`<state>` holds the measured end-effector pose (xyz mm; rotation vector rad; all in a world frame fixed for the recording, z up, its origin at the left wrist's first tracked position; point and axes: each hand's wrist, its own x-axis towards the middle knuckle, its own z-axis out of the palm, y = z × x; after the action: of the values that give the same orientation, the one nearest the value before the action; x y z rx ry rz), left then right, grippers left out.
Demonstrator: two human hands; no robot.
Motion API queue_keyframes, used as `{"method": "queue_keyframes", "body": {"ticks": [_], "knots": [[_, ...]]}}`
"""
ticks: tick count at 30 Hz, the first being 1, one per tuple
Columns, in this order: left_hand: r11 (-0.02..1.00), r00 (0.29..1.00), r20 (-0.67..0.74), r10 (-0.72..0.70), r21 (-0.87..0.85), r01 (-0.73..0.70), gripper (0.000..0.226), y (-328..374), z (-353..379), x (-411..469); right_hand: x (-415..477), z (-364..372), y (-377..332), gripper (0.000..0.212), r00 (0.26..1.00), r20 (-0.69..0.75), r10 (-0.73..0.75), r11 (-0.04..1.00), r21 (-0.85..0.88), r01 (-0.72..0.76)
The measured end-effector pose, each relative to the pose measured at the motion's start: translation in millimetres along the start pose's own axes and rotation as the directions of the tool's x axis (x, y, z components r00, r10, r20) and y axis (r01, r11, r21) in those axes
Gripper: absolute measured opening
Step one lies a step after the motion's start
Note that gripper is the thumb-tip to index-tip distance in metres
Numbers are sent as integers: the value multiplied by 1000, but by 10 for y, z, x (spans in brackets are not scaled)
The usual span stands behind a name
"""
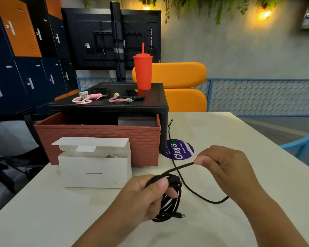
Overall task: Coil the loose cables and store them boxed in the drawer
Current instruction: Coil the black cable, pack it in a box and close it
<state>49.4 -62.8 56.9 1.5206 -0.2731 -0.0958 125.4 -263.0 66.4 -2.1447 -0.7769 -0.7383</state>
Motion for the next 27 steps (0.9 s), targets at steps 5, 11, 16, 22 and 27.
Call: {"method": "queue_keyframes", "body": {"ticks": [5,11,16,22,27], "knots": [[951,991,-110,82,-290,-111,45,16,-74,18,-8,46,94,31,991,-29,127,992,-1,-127],[864,986,-127,109,-478,-158,54,25,-258,39,-51,-116,401,31,950,-73,305,936,-160,-313],[844,991,-107,75,-522,-120,52,20,-236,49,-26,-257,455,14,899,-404,170,756,-532,-382],[846,976,-214,-35,-527,-85,50,78,-169,60,-26,-360,299,29,717,-693,71,897,-270,-349],[838,971,-233,-60,-540,-77,50,71,-171,64,6,-283,353,37,791,-587,-171,847,-498,-187]]}}
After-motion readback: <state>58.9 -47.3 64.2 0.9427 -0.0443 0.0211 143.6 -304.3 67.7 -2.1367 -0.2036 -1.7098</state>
